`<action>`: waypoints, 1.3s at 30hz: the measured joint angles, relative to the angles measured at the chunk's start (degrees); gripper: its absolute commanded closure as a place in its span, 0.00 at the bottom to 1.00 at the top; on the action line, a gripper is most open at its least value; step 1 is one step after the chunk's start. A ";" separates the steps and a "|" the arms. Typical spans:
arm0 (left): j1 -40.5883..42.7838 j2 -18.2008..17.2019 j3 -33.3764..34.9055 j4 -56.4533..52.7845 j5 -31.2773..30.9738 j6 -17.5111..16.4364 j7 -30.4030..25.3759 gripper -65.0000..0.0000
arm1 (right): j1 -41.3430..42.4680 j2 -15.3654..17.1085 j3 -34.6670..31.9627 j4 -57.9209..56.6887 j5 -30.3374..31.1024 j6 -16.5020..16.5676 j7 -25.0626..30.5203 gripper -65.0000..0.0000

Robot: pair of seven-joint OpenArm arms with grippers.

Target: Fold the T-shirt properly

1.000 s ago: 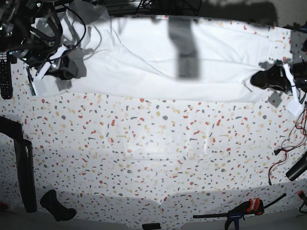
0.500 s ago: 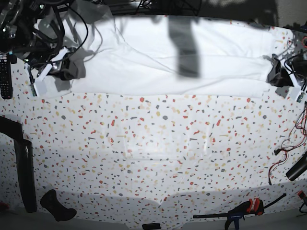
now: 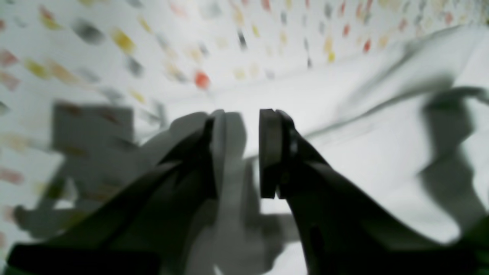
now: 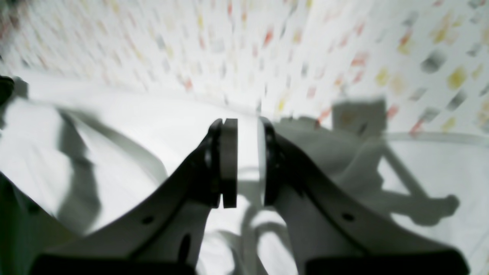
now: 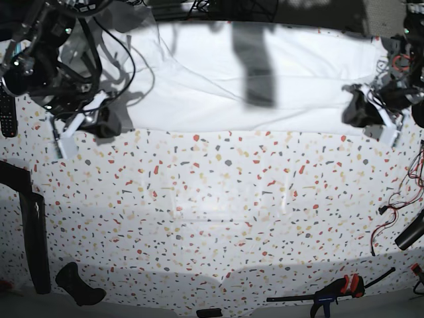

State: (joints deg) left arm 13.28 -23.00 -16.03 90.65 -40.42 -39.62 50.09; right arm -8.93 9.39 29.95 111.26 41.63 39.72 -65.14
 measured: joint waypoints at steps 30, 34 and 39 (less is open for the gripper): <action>-7.65 1.25 8.68 -21.57 2.21 -3.93 -12.90 0.77 | 5.62 0.46 -5.60 -26.99 -21.55 -2.86 15.89 0.86; -13.00 1.40 12.72 -24.41 7.93 -4.13 -15.32 0.77 | 8.48 0.46 -5.60 -27.82 -21.64 -2.64 15.02 0.86; -19.26 2.08 14.23 -27.71 15.04 -0.85 -17.22 0.77 | 11.69 0.26 -5.75 -28.15 -25.51 -3.58 14.82 0.86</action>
State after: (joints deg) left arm -5.98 -20.93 -1.80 62.94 -25.39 -40.47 32.86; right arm 2.76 9.65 24.21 83.11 16.12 36.14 -50.33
